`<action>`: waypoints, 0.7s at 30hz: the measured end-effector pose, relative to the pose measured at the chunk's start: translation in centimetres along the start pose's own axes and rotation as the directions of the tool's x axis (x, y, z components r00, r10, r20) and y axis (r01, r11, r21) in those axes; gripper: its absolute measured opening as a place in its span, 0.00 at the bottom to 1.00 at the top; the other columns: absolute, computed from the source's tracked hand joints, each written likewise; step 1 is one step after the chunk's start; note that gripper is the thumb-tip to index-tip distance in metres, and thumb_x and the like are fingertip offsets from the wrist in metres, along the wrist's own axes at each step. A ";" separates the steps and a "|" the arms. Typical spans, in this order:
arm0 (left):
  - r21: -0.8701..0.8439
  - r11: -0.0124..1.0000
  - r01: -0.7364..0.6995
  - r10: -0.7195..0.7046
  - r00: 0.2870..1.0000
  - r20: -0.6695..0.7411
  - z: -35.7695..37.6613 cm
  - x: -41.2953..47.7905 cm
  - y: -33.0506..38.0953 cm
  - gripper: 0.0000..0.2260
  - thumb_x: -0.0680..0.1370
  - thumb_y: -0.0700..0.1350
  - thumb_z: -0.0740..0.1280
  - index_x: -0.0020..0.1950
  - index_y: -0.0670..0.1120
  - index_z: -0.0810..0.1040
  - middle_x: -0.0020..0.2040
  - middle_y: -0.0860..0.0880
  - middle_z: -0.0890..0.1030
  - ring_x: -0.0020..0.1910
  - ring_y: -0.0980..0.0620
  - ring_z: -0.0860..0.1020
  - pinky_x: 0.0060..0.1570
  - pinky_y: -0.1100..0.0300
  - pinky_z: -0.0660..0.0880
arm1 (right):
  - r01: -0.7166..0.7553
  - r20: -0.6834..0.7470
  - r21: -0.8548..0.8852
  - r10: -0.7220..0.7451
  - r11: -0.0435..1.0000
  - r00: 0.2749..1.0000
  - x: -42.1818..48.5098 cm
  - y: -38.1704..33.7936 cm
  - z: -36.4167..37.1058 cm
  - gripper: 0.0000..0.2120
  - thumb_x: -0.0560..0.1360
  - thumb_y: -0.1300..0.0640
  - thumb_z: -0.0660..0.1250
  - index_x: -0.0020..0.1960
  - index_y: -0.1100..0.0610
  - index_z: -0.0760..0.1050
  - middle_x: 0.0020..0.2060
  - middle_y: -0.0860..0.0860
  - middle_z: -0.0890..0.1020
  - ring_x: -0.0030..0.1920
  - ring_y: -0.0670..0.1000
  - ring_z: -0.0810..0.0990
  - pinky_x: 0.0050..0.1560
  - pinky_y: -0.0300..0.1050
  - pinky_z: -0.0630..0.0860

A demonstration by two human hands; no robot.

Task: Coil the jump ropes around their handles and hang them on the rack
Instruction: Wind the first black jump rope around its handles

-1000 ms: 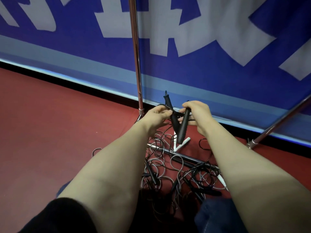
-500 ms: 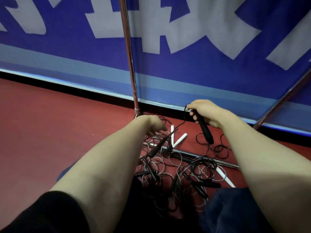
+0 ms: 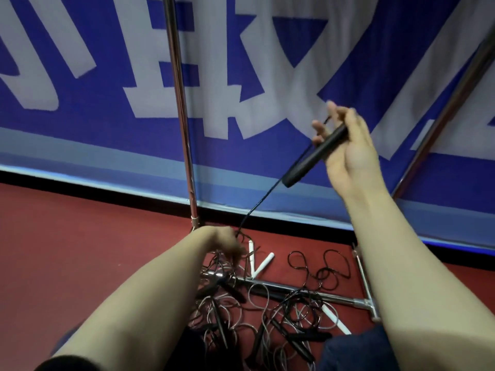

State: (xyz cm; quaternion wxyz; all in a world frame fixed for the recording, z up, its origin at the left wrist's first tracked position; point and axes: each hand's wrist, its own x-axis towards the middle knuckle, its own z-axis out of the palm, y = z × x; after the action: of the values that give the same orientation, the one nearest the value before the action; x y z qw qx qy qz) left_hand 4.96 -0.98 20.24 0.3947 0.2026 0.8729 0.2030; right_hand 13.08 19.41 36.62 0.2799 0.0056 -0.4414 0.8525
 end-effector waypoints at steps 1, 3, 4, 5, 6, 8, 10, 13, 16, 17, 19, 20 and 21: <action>0.128 0.991 0.048 -0.053 0.998 0.031 -0.3 -0.1 -0.7 0.12 0.80 0.48 0.67 0.50 0.40 0.83 0.40 0.49 0.81 0.42 0.53 0.77 0.51 0.59 0.75 | 0.046 -0.077 0.007 -0.045 0.999 0.996 0.5 -0.3 -1.0 0.05 0.83 0.54 0.58 0.52 0.54 0.71 0.55 0.46 0.79 0.52 0.51 0.84 0.43 0.43 0.78; 0.152 0.987 0.044 -0.043 0.999 -0.008 -1.1 -0.5 -1.4 0.11 0.81 0.48 0.65 0.52 0.41 0.81 0.45 0.48 0.82 0.45 0.51 0.76 0.53 0.54 0.75 | 0.044 -0.219 -0.167 -0.080 0.985 0.972 1.0 0.1 -2.8 0.02 0.82 0.54 0.61 0.51 0.52 0.69 0.52 0.45 0.76 0.49 0.49 0.85 0.38 0.40 0.77; 0.046 0.999 0.014 -0.011 0.998 -0.057 -1.6 -0.9 -1.2 0.10 0.82 0.48 0.63 0.50 0.44 0.79 0.44 0.48 0.82 0.43 0.51 0.77 0.48 0.53 0.76 | -0.019 -0.268 -0.306 -0.066 0.952 0.961 1.0 0.7 -3.6 0.03 0.82 0.55 0.62 0.50 0.51 0.69 0.50 0.46 0.76 0.43 0.46 0.85 0.33 0.37 0.74; -0.074 0.997 -0.031 0.022 0.992 -0.122 -2.1 -1.6 -0.6 0.09 0.83 0.48 0.61 0.48 0.46 0.76 0.41 0.49 0.82 0.40 0.52 0.77 0.42 0.56 0.75 | -0.107 -0.286 -0.428 -0.022 0.898 0.958 0.8 1.6 -4.2 0.04 0.81 0.57 0.64 0.50 0.50 0.70 0.49 0.47 0.76 0.37 0.44 0.84 0.29 0.35 0.72; -0.164 0.982 -0.090 0.057 0.980 -0.192 -2.7 -2.3 0.4 0.09 0.84 0.48 0.59 0.46 0.46 0.73 0.37 0.49 0.82 0.36 0.53 0.77 0.37 0.59 0.73 | -0.195 -0.275 -0.497 0.060 0.846 0.960 0.5 2.4 -4.5 0.05 0.79 0.60 0.66 0.50 0.51 0.71 0.48 0.49 0.77 0.31 0.44 0.81 0.26 0.35 0.70; -0.253 0.939 -0.235 0.152 0.939 -0.308 -3.8 -3.8 3.2 0.09 0.84 0.45 0.57 0.46 0.45 0.71 0.30 0.46 0.80 0.29 0.51 0.77 0.31 0.62 0.71 | -0.333 -0.183 -0.521 0.278 0.786 0.943 -0.5 3.8 -3.8 0.12 0.75 0.68 0.67 0.55 0.55 0.73 0.47 0.52 0.77 0.23 0.45 0.75 0.24 0.36 0.68; -0.223 0.907 -0.358 0.253 0.885 -0.392 -4.4 -5.3 6.3 0.08 0.84 0.44 0.57 0.48 0.43 0.72 0.30 0.46 0.77 0.28 0.49 0.74 0.29 0.62 0.71 | -0.397 -0.033 -0.563 0.460 0.725 0.887 -1.6 4.4 -2.2 0.18 0.74 0.72 0.65 0.59 0.57 0.74 0.49 0.52 0.77 0.22 0.45 0.71 0.23 0.36 0.66; -0.023 0.906 -0.424 0.350 0.777 -0.524 -5.2 -7.1 9.2 0.06 0.84 0.45 0.58 0.50 0.44 0.71 0.38 0.51 0.72 0.35 0.53 0.70 0.31 0.66 0.67 | -0.325 0.138 -0.702 0.568 0.634 0.811 -2.3 4.8 -0.3 0.18 0.73 0.71 0.65 0.60 0.58 0.74 0.42 0.54 0.77 0.22 0.46 0.68 0.22 0.37 0.64; 0.024 0.920 -0.392 0.334 0.749 -0.573 -6.0 -8.1 9.8 0.05 0.82 0.41 0.57 0.47 0.44 0.68 0.39 0.51 0.71 0.35 0.54 0.68 0.32 0.60 0.63 | -0.246 0.126 -0.762 0.510 0.599 0.851 -2.0 4.5 0.0 0.14 0.73 0.67 0.69 0.57 0.57 0.77 0.39 0.58 0.78 0.22 0.48 0.66 0.21 0.38 0.62; 0.041 0.930 -0.366 0.323 0.758 -0.566 -6.2 -8.3 9.8 0.05 0.82 0.41 0.56 0.47 0.43 0.68 0.40 0.50 0.72 0.37 0.51 0.69 0.33 0.59 0.63 | -0.254 0.113 -0.748 0.496 0.613 0.861 -1.9 4.2 -0.2 0.13 0.73 0.66 0.69 0.57 0.59 0.78 0.40 0.58 0.80 0.21 0.48 0.65 0.21 0.38 0.62; 0.117 0.944 -0.309 0.322 0.780 -0.537 -6.0 -8.4 9.8 0.06 0.82 0.41 0.55 0.52 0.40 0.69 0.47 0.45 0.74 0.43 0.46 0.69 0.37 0.55 0.64 | -0.338 0.066 -0.672 0.507 0.659 0.859 -1.6 4.0 -0.9 0.12 0.75 0.58 0.68 0.56 0.62 0.79 0.47 0.53 0.85 0.21 0.48 0.64 0.22 0.39 0.62; 0.179 0.942 -0.283 0.335 0.789 -0.515 -5.6 -8.5 9.9 0.07 0.83 0.41 0.54 0.53 0.40 0.69 0.50 0.42 0.75 0.44 0.45 0.70 0.39 0.54 0.64 | -0.386 0.036 -0.645 0.531 0.659 0.846 -1.5 4.1 -1.2 0.15 0.76 0.51 0.68 0.54 0.62 0.80 0.49 0.52 0.86 0.21 0.48 0.64 0.23 0.39 0.63; 0.234 0.935 -0.268 0.351 0.799 -0.489 -5.2 -8.5 10.1 0.07 0.83 0.41 0.54 0.55 0.40 0.69 0.52 0.40 0.76 0.45 0.43 0.71 0.42 0.54 0.66 | -0.415 0.007 -0.645 0.547 0.642 0.837 -1.5 4.3 -1.5 0.19 0.77 0.45 0.67 0.53 0.62 0.80 0.47 0.53 0.86 0.21 0.48 0.64 0.24 0.39 0.64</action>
State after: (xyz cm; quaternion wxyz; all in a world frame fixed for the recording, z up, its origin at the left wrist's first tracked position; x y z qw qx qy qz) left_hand 8.02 2.08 33.75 0.0870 0.3092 0.9148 0.2448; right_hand 12.67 17.93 32.09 -0.0184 -0.1185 -0.7069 0.6971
